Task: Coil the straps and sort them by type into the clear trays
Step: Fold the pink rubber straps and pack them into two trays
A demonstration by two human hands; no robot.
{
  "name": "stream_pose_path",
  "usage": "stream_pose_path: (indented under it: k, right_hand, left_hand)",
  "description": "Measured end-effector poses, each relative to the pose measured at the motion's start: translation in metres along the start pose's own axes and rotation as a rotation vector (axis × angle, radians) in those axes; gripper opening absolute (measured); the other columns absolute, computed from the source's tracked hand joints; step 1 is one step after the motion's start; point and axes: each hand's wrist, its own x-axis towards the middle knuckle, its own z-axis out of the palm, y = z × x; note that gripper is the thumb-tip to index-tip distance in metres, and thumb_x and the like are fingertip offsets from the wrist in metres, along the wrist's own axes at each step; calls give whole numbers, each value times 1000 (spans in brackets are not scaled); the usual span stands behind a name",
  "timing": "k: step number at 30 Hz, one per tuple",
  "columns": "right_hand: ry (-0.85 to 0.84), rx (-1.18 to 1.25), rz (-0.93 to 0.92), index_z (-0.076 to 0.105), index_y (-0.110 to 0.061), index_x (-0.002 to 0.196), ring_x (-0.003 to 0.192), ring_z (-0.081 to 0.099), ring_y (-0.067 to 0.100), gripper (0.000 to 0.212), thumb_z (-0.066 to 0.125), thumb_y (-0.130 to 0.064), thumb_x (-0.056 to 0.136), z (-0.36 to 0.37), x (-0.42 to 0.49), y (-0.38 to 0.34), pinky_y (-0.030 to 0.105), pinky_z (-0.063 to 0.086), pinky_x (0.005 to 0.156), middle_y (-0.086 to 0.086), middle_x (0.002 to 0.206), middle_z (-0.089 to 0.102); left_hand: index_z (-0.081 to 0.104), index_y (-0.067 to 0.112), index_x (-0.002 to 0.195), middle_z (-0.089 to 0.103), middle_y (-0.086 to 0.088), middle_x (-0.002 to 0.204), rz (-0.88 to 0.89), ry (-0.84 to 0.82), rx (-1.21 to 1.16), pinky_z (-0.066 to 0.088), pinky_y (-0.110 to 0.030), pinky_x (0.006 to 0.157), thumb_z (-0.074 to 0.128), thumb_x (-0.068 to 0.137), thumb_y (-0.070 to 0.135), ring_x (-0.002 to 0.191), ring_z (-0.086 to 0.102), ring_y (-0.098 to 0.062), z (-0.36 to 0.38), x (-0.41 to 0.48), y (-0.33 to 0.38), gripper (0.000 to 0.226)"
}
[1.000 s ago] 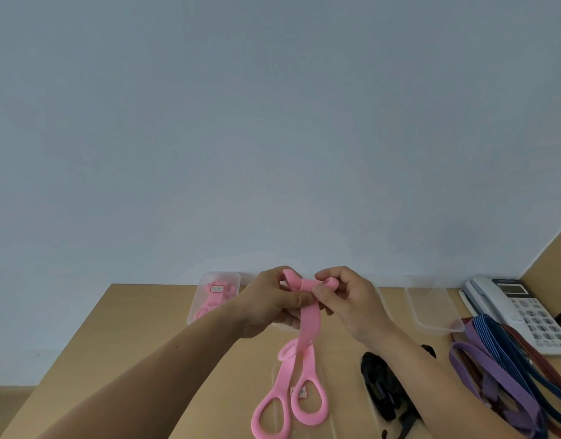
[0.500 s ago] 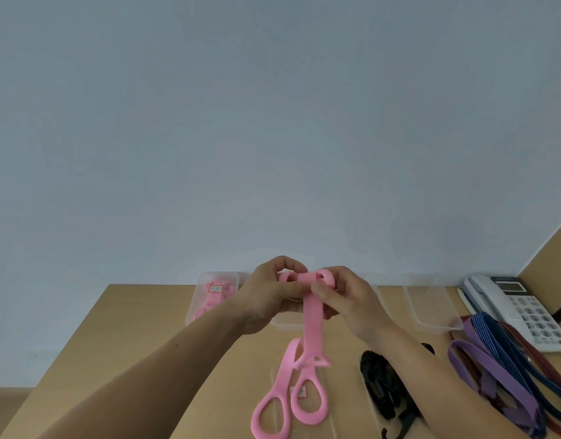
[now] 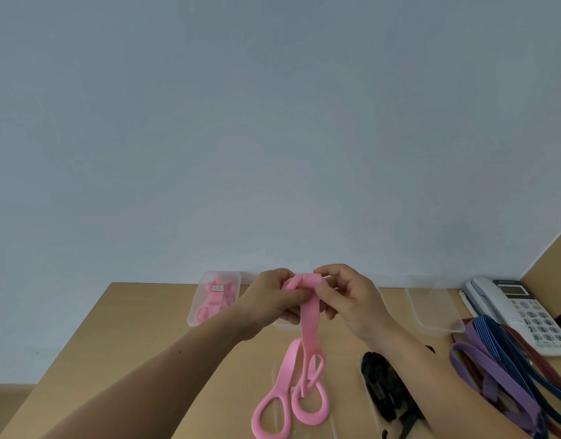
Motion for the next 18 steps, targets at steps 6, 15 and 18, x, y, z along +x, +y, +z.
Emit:
stream_pose_path:
  k: [6, 15, 18]
  right_hand:
    - [-14, -45, -30, 68, -35, 101, 78, 65, 16, 22, 73, -22, 84, 0, 0, 0, 26, 53, 67, -2, 93, 71]
    - [-17, 78, 30, 64, -26, 106, 74, 63, 18, 34, 71, -22, 73, 0, -2, -4, 29, 53, 69, -4, 90, 68]
    - [-5, 139, 86, 64, -15, 107, 66, 63, 21, 36, 76, -29, 77, -1, -2, -6, 32, 52, 62, 0, 81, 68]
  left_hand:
    - [65, 6, 106, 74, -19, 96, -15, -116, -142, 59, -40, 78, 73, 86, 23, 90, 71, -34, -1, -4, 8, 27]
    - [55, 4, 105, 70, -25, 92, 24, -48, -306, 57, -35, 66, 75, 82, 4, 82, 71, -39, -1, -6, 9, 30]
    - [58, 5, 103, 68, -32, 101, 57, -22, -266, 59, -39, 71, 76, 80, -3, 87, 70, -43, -1, -6, 9, 30]
